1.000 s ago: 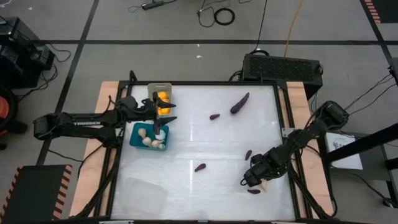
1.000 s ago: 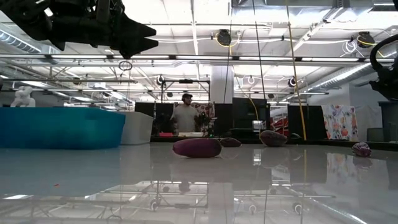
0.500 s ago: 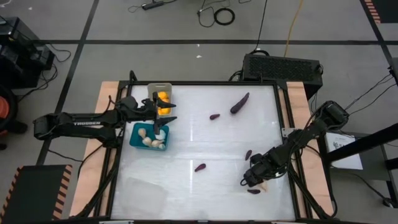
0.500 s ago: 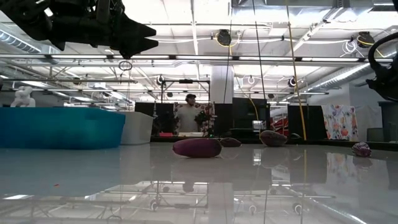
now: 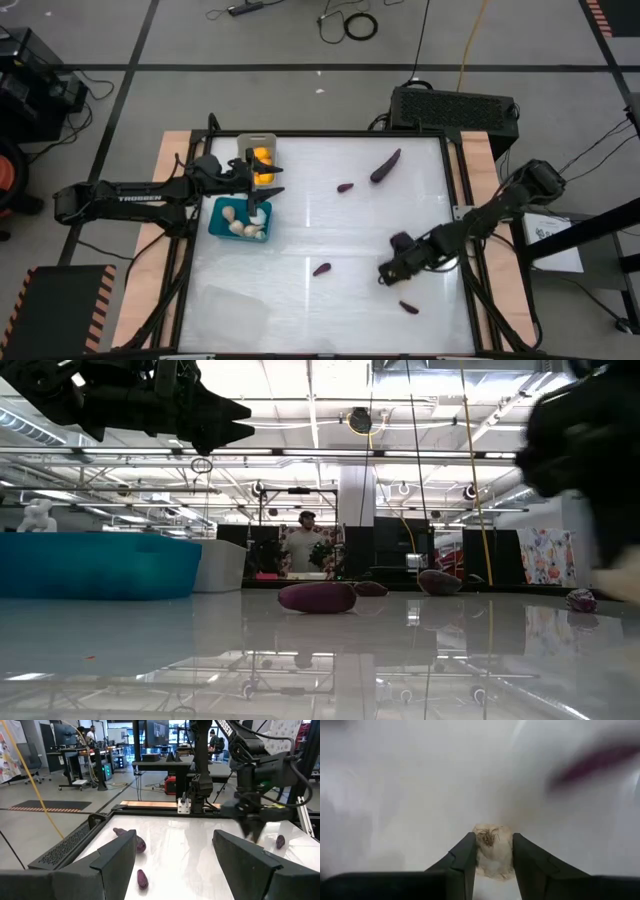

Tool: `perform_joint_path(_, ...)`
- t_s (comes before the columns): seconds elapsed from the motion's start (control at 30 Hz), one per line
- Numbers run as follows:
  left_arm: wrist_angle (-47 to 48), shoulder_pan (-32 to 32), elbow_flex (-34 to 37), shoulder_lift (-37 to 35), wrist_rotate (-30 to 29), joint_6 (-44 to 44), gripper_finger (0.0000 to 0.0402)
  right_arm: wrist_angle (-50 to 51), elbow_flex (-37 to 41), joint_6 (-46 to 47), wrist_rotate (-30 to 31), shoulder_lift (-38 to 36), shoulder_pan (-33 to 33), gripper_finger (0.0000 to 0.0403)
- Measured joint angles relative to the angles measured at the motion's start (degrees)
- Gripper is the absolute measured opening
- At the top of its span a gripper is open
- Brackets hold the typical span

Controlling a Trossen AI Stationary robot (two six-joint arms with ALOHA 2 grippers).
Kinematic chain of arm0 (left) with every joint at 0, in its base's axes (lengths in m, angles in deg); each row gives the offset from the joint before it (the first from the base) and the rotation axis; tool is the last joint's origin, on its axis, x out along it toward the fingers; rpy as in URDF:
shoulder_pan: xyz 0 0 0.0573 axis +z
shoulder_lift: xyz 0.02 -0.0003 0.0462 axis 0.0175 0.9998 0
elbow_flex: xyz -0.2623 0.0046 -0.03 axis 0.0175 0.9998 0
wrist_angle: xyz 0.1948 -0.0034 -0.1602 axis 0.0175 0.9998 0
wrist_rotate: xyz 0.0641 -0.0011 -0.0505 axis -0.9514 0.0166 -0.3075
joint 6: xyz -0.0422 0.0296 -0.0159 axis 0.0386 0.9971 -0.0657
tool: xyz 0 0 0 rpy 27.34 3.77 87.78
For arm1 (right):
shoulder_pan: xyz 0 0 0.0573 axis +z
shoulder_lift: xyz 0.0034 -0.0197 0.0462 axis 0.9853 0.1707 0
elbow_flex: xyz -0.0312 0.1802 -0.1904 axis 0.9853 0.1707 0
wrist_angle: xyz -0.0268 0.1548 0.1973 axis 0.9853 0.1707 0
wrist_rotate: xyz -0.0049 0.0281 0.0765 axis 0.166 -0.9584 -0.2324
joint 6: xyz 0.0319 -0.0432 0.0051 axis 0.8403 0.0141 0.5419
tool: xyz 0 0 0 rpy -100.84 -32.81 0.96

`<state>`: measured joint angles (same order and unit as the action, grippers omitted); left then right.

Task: Sort produce into baskets
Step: Put the white garlic into the blue bin

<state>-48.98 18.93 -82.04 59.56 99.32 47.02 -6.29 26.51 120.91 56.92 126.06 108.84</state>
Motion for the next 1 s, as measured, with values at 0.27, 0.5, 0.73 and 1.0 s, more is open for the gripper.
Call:
perform_joint_path(0.27, 0.2, 0.0, 0.0, 0.0, 0.0, 0.0, 0.0271, -25.5, 0.0, -24.0, 28.8, 3.1, -9.6, 0.0100)
perform_joint_path(0.5, 1.2, 0.0, 0.0, 0.0, -0.1, 1.5, 0.0271, -75.3, -1.1, -58.1, 29.3, 14.8, -18.2, 0.0100)
perform_joint_path(0.73, 6.9, 1.2, 0.0, 0.0, -8.4, 4.5, 0.0271, -86.7, -14.3, -69.5, 25.2, 33.1, -24.3, 0.0100)
perform_joint_path(1.0, 8.7, 3.1, 0.0, 0.0, -13.2, 7.1, 0.0271, -83.6, -39.7, -72.5, 3.9, 49.6, -27.8, 0.0100)
